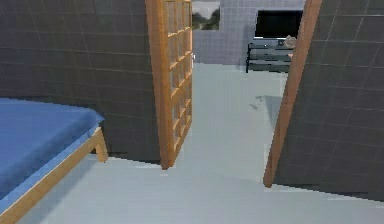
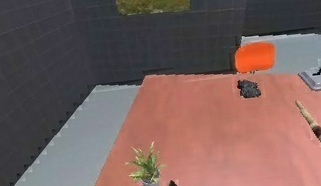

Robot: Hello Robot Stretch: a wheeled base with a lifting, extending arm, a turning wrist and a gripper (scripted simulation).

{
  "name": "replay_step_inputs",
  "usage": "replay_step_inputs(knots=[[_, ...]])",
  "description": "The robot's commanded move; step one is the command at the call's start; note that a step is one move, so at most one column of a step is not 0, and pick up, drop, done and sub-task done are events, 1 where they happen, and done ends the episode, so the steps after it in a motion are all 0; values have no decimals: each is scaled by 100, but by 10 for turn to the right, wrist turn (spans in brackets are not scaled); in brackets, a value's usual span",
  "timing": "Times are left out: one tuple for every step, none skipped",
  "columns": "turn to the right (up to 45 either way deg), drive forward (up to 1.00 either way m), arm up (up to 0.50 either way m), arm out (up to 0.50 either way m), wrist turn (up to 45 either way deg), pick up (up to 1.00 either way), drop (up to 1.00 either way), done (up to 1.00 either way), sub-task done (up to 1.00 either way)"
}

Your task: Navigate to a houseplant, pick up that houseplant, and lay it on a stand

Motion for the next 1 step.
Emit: replay_step_inputs(knots=[[0,0,0,0,0,100,0,0,0]])
